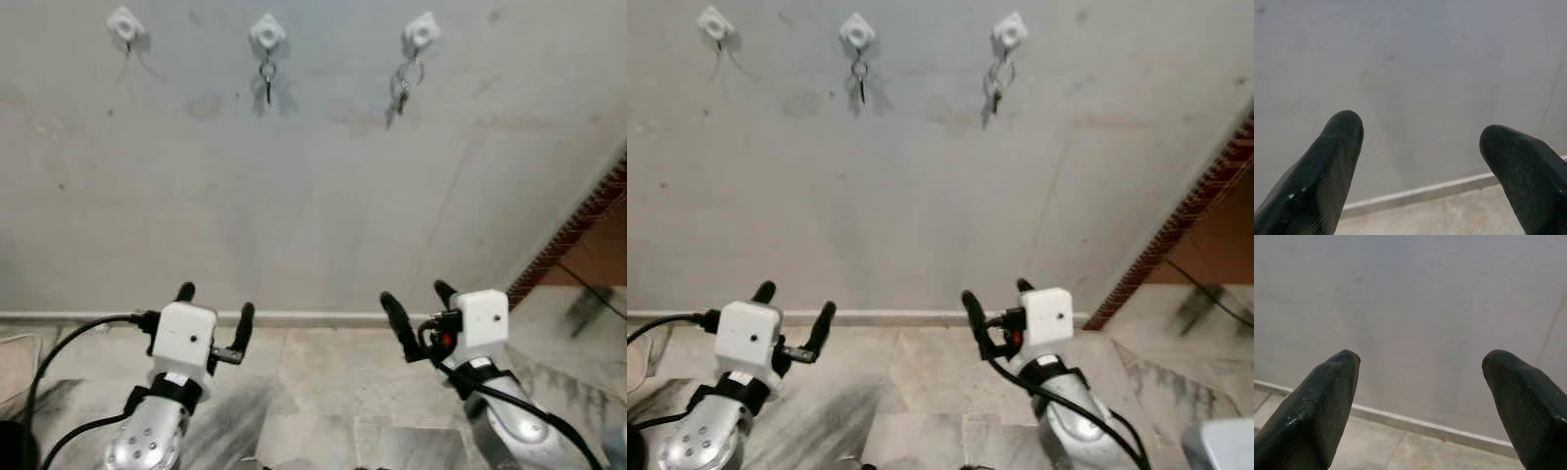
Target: Hang keys on a hook
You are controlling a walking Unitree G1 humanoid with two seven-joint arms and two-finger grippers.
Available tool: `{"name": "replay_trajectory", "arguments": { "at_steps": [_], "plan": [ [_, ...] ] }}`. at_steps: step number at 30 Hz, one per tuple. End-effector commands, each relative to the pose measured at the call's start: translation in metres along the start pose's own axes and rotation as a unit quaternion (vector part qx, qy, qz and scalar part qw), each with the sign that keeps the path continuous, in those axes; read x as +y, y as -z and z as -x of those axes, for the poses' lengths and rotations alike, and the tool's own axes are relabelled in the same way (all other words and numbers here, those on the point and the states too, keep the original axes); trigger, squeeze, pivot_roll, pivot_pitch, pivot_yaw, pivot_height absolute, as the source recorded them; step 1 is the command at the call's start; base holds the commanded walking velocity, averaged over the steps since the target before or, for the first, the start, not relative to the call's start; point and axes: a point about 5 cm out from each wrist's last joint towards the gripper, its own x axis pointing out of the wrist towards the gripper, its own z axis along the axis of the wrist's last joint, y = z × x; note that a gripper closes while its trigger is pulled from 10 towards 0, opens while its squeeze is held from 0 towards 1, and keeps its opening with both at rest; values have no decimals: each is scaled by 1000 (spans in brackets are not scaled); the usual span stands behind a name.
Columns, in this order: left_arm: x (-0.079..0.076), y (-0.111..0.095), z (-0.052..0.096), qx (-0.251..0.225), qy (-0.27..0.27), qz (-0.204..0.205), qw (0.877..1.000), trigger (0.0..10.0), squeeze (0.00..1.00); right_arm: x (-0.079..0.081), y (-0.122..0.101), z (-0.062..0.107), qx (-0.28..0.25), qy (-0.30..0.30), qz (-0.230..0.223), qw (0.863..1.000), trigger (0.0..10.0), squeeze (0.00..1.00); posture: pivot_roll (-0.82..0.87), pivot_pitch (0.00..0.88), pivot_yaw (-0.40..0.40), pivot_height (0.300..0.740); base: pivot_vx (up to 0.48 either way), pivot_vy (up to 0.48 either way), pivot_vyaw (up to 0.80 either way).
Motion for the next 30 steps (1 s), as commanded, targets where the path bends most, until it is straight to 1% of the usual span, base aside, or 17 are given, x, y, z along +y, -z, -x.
{"name": "replay_trajectory", "arguments": {
  "at_steps": [1, 12, 17, 22, 25, 30],
  "plan": [
    [-2, 1, 2, 3, 2, -1, 1000, 10000, 0, -3, -1, 1, 1, 0, 2, 1000, 10000, 0, 84, 133, 8, 740, -281, 0, 0],
    [-4, 2, 1, 3, 8, 1, 1000, 10000, 0, -3, -2, -1, -1, -5, 6, 1000, 10000, 0, 77, 119, 10, 740, -284, 0, 0],
    [-5, 3, -1, 2, 10, 1, 1000, 10000, 0, -7, -4, -4, -5, -3, 8, 1000, 10000, 0, 73, 114, 10, 740, -286, 0, 0],
    [-5, 3, -2, 0, 11, 1, 1000, 10000, 0, -6, -4, -5, -8, 0, 6, 1000, 10000, 0, 71, 108, 12, 740, -285, 0, 0],
    [-5, 2, -3, -2, 10, -1, 1000, 10000, 0, -9, -9, -4, -26, 22, 8, 999, 10000, 0, 71, 107, 13, 740, -285, 0, 0],
    [-5, 2, -3, -2, 11, 0, 1000, 10000, 0, -19, -13, -2, -31, 44, 18, 998, 10000, 0, 65, 108, 17, 740, -283, 0, 0]
  ]
}}
